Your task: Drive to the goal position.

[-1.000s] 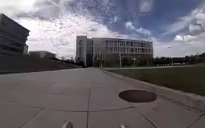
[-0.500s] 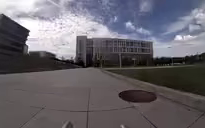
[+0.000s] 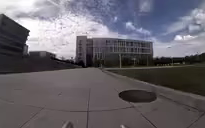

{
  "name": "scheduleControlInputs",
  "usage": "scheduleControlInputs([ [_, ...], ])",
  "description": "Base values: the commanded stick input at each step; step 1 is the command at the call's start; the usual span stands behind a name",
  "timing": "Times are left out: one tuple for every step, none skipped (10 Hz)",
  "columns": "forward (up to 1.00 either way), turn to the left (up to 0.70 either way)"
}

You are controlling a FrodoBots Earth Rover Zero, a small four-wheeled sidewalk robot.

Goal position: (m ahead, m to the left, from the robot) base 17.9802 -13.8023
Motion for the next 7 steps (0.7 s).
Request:
scheduleControlInputs([
  [0.04,0.00],
  [0.05,0.00],
  [0.05,0.00],
  [0.04,0.00],
  [0.05,0.00],
  [0.05,0.00],
  [0.05,0.00],
])
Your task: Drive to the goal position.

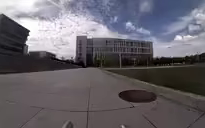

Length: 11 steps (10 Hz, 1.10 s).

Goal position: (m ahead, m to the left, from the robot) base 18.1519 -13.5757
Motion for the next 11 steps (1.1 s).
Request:
scheduleControlInputs([
  [0.05,0.00],
  [0.05,0.00],
  [0.05,0.00],
  [0.05,0.00],
  [0.05,0.00],
  [0.05,0.00],
  [0.04,0.00],
  [0.00,0.00],
  [-0.02,0.00],
  [-0.06,0.00],
  [-0.64,0.00],
])
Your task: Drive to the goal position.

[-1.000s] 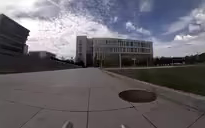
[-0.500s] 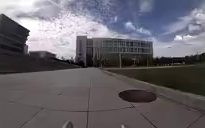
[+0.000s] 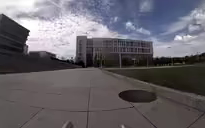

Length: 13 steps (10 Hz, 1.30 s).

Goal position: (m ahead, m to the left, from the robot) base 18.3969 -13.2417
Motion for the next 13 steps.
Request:
scheduleControlInputs([
  [-0.87,0.00],
  [-0.96,0.00],
  [-1.00,0.00],
  [-1.00,0.00],
  [-1.00,0.00],
  [-0.99,0.00],
  [-0.86,0.00],
  [-0.29,0.00],
  [0.00,0.00],
  [0.00,0.00],
  [0.00,0.00],
  [0.00,0.00],
  [0.00,0.00],
])
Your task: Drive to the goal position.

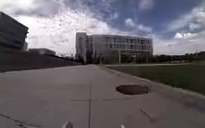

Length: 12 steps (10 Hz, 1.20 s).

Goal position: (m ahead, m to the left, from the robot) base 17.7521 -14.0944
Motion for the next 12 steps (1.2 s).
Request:
scheduleControlInputs([
  [0.00,0.00],
  [0.01,0.00],
  [0.04,0.00],
  [0.07,0.00],
  [1.00,0.00],
  [1.00,0.00],
  [1.00,0.00],
  [0.80,0.00],
  [0.42,0.00],
  [0.06,0.00],
  [0.06,0.00],
  [0.06,0.00],
])
